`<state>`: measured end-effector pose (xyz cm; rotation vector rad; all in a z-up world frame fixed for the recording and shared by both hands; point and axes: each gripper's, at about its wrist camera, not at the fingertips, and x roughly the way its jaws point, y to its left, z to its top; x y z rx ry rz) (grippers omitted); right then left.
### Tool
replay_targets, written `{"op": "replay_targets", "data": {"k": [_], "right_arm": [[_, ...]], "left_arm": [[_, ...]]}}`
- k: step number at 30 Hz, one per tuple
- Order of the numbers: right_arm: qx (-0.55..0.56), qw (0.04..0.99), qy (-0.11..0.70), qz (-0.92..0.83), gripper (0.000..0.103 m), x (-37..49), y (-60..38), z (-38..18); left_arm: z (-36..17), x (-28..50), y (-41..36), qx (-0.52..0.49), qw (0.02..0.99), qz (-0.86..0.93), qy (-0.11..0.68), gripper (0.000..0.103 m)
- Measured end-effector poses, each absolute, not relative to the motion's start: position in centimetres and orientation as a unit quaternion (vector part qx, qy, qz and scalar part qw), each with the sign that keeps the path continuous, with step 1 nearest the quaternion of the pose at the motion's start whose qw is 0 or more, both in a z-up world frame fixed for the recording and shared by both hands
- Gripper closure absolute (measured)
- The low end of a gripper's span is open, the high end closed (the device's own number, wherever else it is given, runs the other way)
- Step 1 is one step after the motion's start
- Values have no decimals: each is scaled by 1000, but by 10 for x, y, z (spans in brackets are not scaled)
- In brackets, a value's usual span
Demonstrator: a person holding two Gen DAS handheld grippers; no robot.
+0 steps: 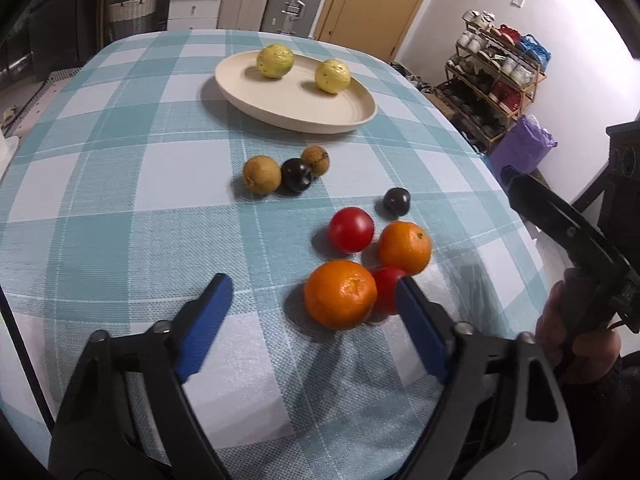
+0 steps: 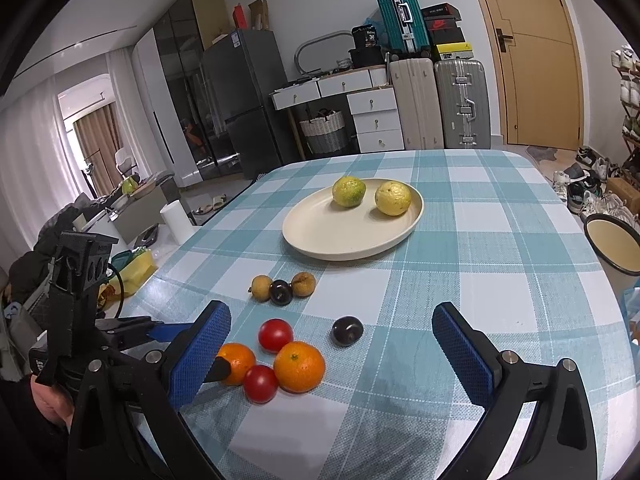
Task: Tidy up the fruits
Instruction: 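Reach the left tool down and grasp a tangerine, then grasp the second tangerine with the right tool while the left tool holds its tangerine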
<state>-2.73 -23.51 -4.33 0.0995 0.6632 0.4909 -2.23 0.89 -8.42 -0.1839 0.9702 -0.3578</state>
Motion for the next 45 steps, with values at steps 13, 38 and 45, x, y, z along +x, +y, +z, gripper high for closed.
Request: {"op": "replay_targets", "data": {"k": [13, 38, 45], "right_arm": [[48, 913, 326, 240, 0, -27, -235, -46], [107, 870, 394, 276, 0, -21, -220, -85], [129, 857, 414, 277, 7, -16, -219, -93]], "left_arm": [[-92, -20, 9, -117, 844, -219, 475, 68], [-69, -30, 38, -125, 870, -190, 438, 68], [-68, -31, 45, -134, 870, -186, 437, 68]]}}
